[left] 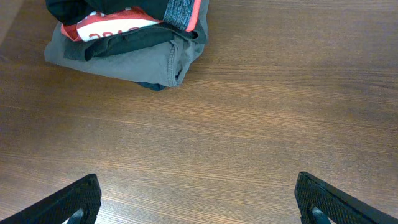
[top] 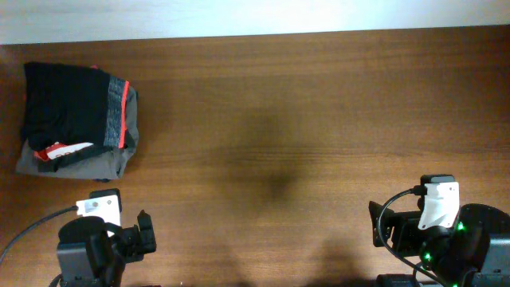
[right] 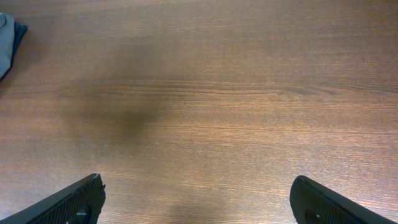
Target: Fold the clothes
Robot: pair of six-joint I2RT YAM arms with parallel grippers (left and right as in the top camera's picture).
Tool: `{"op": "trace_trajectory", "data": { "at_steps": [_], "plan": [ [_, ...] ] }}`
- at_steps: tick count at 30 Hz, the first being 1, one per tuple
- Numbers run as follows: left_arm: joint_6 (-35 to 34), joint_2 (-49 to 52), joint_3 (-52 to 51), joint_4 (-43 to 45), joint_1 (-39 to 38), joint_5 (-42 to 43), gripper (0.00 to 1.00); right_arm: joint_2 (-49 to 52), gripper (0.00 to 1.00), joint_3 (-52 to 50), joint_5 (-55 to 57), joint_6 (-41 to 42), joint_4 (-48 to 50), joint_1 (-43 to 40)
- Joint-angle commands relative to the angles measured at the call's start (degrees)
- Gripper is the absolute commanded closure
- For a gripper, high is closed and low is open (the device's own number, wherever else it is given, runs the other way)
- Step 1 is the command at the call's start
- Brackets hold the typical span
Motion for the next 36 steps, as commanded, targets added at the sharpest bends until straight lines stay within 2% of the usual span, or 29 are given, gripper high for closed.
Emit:
{"op": "trace_trajectory", "data": {
  "at_steps": [1,24,29,36],
  "plan": [
    [0.9,0.0,-0.5,-0.1,0.0,-1.2,0.01,-0.1,0.01,-0.2,1.0,-0.5,0.2,-0.1],
    [0.9,0.0,-0.5,-0.1,0.0,-1.2,0.01,-1.7,0.01,-0.4,1.9,-1.0,0.2,-0.1],
    [0.9,0.0,-0.5,-0.1,0.0,-1.2,0.01,-8.8,0.01,-4.9,1.9,-4.1,4.6,-0.1],
    [0.9,0.0,-0.5,-0.1,0.0,-1.2,0.01,-24.5,0.01,-21.2,-0.5,-8.1,19.5,-0.1]
  ]
}}
